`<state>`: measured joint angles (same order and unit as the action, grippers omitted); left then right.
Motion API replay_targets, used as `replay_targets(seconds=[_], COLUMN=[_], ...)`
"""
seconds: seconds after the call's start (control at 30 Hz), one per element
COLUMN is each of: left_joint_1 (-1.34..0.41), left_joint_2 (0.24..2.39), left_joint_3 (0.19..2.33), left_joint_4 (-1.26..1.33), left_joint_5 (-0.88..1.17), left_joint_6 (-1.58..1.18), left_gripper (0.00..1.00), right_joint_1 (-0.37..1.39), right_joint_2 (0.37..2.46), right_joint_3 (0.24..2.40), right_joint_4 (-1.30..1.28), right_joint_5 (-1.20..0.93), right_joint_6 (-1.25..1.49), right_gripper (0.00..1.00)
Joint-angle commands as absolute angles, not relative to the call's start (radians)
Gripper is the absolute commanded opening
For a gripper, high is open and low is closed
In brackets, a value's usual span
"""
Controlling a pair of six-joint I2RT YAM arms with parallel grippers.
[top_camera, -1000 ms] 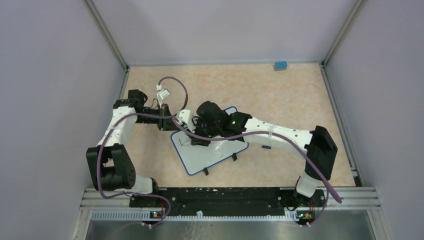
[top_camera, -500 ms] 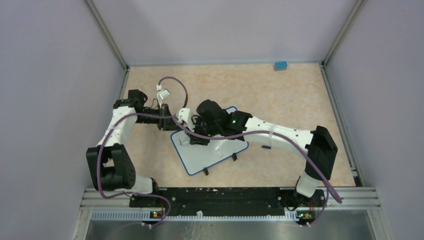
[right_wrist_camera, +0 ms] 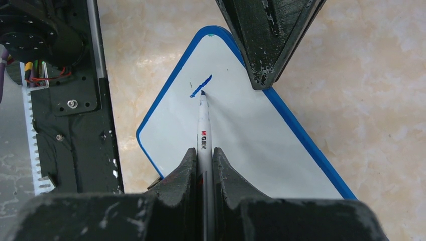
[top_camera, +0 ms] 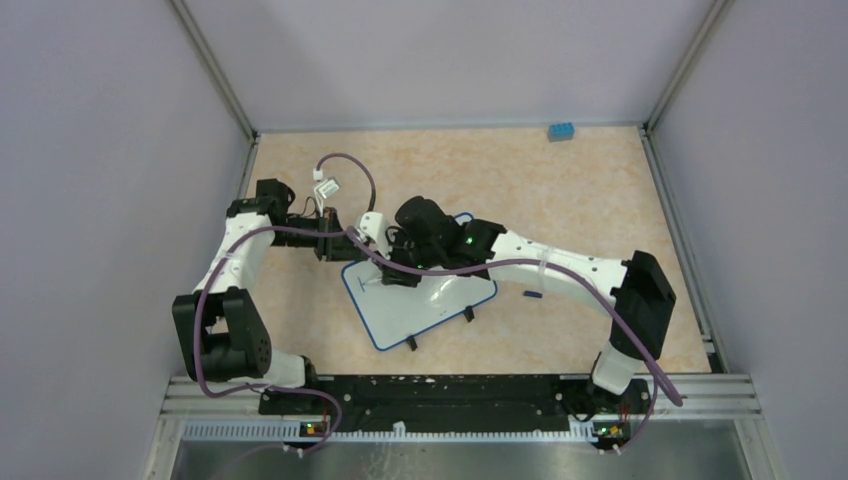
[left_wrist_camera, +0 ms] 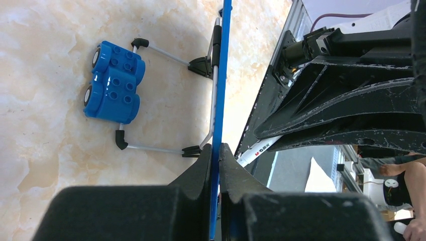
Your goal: Write a sentence on the whiteboard
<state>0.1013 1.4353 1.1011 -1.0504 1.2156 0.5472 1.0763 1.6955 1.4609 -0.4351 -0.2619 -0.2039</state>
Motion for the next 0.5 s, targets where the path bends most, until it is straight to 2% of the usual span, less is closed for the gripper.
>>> replay_targets(seconds=[0.0,0.47], left_joint_1=[0.095,0.095], left_joint_2=[1.42,1.422], left_joint_3=[1.091,1.094], left_joint_4=[-1.049,-1.048], left_joint_5=[1.222,1.221], left_joint_6=[0.546,0.543], left_gripper=[0.0,0.0], right_joint_1=[1.05,1.041], right_joint_2=[1.658,1.612], right_joint_3=[1.495,1.487], right_joint_4=[-0.426,-0.427], right_joint_5=[-0.244,-0.305], right_joint_6=[-0.195,-0.204], right_gripper=[0.0,0.0])
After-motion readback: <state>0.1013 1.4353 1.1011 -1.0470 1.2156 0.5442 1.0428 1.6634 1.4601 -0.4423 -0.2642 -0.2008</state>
